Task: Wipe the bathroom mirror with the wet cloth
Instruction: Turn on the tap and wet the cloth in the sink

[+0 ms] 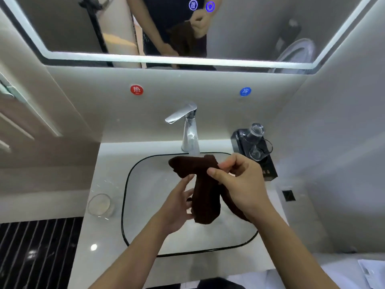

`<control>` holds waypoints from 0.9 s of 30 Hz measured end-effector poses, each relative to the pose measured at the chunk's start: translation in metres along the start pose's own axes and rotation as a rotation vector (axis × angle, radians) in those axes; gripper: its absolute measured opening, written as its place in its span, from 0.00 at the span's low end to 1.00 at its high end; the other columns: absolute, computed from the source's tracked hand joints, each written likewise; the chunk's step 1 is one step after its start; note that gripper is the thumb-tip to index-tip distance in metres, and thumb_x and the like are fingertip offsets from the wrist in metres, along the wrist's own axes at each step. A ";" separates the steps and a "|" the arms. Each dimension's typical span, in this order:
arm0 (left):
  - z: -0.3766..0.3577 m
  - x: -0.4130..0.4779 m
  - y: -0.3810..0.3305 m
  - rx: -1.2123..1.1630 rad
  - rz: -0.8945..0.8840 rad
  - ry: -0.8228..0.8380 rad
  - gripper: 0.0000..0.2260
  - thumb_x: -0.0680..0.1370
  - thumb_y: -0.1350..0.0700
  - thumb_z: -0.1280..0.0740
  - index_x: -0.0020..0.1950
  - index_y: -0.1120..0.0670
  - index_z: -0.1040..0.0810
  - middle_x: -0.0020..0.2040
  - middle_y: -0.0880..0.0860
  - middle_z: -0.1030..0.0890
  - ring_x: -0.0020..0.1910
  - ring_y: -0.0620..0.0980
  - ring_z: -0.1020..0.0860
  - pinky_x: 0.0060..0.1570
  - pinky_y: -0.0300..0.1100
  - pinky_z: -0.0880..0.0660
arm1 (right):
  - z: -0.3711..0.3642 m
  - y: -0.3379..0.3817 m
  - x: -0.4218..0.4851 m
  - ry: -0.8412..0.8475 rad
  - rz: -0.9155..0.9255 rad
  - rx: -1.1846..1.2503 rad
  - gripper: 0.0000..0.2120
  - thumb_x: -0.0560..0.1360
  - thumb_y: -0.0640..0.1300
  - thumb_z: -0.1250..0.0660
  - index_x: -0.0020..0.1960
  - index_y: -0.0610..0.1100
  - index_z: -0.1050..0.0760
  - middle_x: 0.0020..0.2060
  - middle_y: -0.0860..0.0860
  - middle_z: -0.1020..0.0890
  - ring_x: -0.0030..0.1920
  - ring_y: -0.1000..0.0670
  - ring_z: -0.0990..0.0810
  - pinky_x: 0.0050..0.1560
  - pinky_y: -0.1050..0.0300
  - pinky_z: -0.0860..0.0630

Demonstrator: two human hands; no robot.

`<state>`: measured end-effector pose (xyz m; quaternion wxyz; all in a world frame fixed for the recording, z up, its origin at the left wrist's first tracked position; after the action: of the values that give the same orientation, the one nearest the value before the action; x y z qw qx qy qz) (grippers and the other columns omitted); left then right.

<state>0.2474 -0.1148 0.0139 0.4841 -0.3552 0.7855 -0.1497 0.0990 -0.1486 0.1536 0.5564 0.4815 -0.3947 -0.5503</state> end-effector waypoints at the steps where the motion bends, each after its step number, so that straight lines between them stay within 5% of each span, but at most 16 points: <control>1: 0.002 -0.001 -0.001 -0.054 0.021 0.038 0.29 0.73 0.27 0.37 0.71 0.37 0.25 0.68 0.55 0.21 0.67 0.60 0.24 0.68 0.63 0.29 | -0.010 0.001 0.003 0.011 -0.009 0.047 0.12 0.71 0.35 0.22 0.37 0.45 0.23 0.31 0.49 0.21 0.36 0.51 0.20 0.41 0.60 0.21; 5: 0.028 0.002 -0.007 -0.272 0.091 0.038 0.32 0.79 0.29 0.45 0.72 0.48 0.22 0.72 0.61 0.24 0.73 0.64 0.28 0.74 0.66 0.38 | -0.054 -0.019 0.027 0.012 -0.087 0.004 0.10 0.69 0.41 0.21 0.38 0.46 0.23 0.33 0.49 0.20 0.37 0.48 0.20 0.46 0.43 0.20; 10: 0.059 0.020 -0.005 -0.352 0.093 -0.126 0.29 0.77 0.37 0.40 0.67 0.57 0.19 0.64 0.63 0.18 0.67 0.64 0.22 0.71 0.64 0.33 | -0.078 -0.049 0.052 0.165 -0.090 -0.408 0.01 0.76 0.44 0.28 0.46 0.47 0.19 0.44 0.54 0.17 0.45 0.54 0.19 0.49 0.57 0.23; 12: 0.066 0.033 -0.001 -0.361 0.108 -0.235 0.26 0.79 0.40 0.40 0.65 0.58 0.18 0.60 0.63 0.16 0.64 0.63 0.20 0.69 0.62 0.30 | -0.078 -0.045 0.072 0.130 0.056 -0.583 0.10 0.77 0.43 0.30 0.57 0.46 0.22 0.56 0.52 0.23 0.55 0.52 0.24 0.55 0.60 0.28; 15: 0.065 0.052 0.001 -0.418 0.138 -0.296 0.24 0.80 0.42 0.39 0.65 0.56 0.18 0.59 0.61 0.15 0.63 0.62 0.20 0.66 0.59 0.26 | -0.089 -0.029 0.121 0.041 0.325 -0.784 0.28 0.75 0.42 0.28 0.73 0.42 0.31 0.71 0.45 0.32 0.71 0.44 0.34 0.72 0.51 0.34; 19: 0.054 0.071 -0.004 -0.419 0.127 -0.325 0.19 0.80 0.47 0.38 0.62 0.57 0.17 0.56 0.61 0.14 0.60 0.62 0.18 0.59 0.57 0.23 | -0.118 -0.031 0.184 0.179 0.471 -1.158 0.41 0.77 0.53 0.29 0.81 0.41 0.45 0.82 0.43 0.46 0.82 0.39 0.52 0.82 0.43 0.55; 22: 0.043 0.081 -0.004 -0.437 0.127 -0.315 0.17 0.80 0.50 0.39 0.61 0.56 0.17 0.52 0.59 0.14 0.56 0.60 0.18 0.52 0.52 0.22 | -0.132 -0.041 0.212 0.236 0.590 -1.265 0.32 0.80 0.55 0.34 0.79 0.43 0.38 0.81 0.46 0.38 0.82 0.39 0.49 0.81 0.40 0.55; 25: 0.034 0.088 -0.006 -0.490 0.120 -0.260 0.16 0.79 0.52 0.39 0.60 0.56 0.17 0.52 0.58 0.15 0.53 0.58 0.18 0.50 0.49 0.23 | -0.140 -0.046 0.223 0.253 0.657 -1.165 0.18 0.82 0.54 0.35 0.63 0.41 0.23 0.62 0.45 0.19 0.77 0.36 0.34 0.78 0.41 0.44; 27: 0.027 0.090 -0.010 -0.507 0.110 -0.238 0.13 0.79 0.52 0.39 0.52 0.56 0.16 0.48 0.58 0.16 0.49 0.57 0.18 0.48 0.48 0.23 | -0.142 -0.048 0.224 0.281 0.605 -1.119 0.17 0.83 0.54 0.37 0.56 0.40 0.22 0.56 0.43 0.18 0.75 0.36 0.32 0.78 0.43 0.42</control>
<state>0.2499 -0.1826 -0.0525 0.4759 -0.4371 0.7536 0.1206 0.2438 -0.3530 0.0547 0.8998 0.0540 -0.0899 -0.4235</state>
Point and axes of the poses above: each hand's wrist, its own x-axis towards the middle knuckle, its own z-axis out of the back of the hand, y = z × x, the point moved 3 cm from there along x, towards the middle knuckle
